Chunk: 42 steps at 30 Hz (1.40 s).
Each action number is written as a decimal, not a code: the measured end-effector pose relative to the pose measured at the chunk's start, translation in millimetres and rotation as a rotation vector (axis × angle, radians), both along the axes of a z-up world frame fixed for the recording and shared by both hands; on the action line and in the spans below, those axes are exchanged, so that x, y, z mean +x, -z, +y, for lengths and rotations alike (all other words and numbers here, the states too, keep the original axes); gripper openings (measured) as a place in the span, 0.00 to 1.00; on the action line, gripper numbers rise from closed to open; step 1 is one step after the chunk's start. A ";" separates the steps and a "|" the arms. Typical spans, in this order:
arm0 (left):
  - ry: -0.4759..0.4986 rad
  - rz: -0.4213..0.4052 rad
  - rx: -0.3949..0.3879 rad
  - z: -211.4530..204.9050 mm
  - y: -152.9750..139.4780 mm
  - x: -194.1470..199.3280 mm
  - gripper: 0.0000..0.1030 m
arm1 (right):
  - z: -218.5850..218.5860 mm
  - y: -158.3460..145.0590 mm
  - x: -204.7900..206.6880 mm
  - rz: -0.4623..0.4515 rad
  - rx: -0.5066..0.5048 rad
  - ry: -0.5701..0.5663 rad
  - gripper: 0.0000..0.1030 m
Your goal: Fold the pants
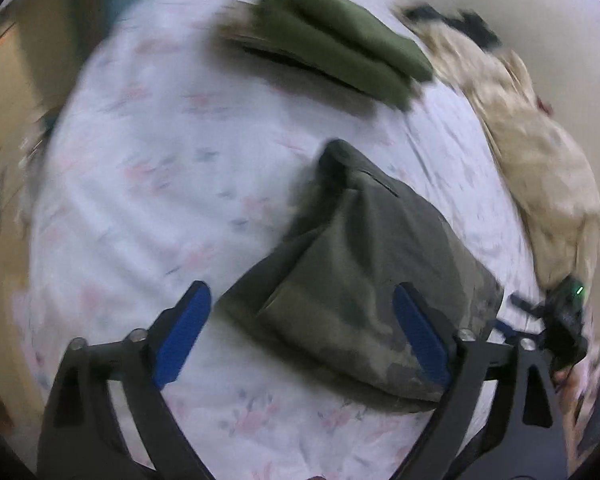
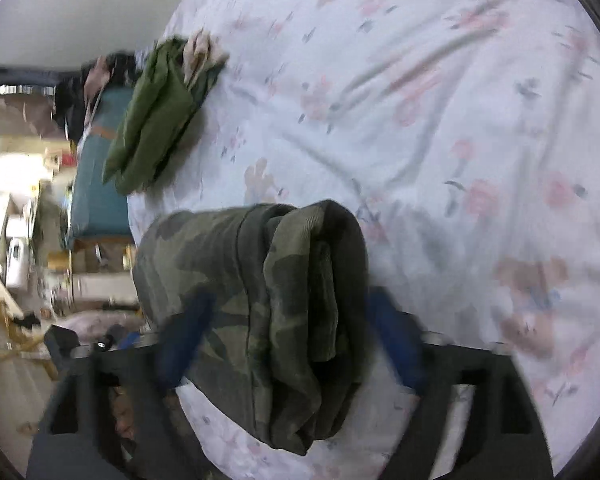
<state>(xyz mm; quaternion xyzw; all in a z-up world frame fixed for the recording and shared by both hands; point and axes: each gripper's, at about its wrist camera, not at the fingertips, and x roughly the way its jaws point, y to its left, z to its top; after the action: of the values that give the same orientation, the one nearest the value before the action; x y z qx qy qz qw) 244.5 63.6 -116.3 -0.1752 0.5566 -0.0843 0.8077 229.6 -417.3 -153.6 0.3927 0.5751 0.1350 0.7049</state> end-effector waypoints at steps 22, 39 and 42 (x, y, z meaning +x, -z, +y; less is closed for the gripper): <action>0.341 0.067 0.071 -55.1 46.2 11.6 0.16 | 94.3 10.3 -19.9 -0.084 -0.110 -0.185 0.34; 0.097 0.141 0.142 -30.6 42.9 -83.5 0.24 | 120.2 27.4 7.9 -0.009 -0.167 -0.410 0.61; 0.119 0.140 0.159 -27.4 40.1 -86.5 0.31 | 116.2 26.3 4.7 0.028 -0.191 -0.394 0.73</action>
<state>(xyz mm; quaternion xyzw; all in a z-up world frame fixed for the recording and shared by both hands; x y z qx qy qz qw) 157.9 36.3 -156.4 -0.0826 0.6258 -0.0753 0.7719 234.3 -301.1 -179.9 0.2058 0.6606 0.2097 0.6909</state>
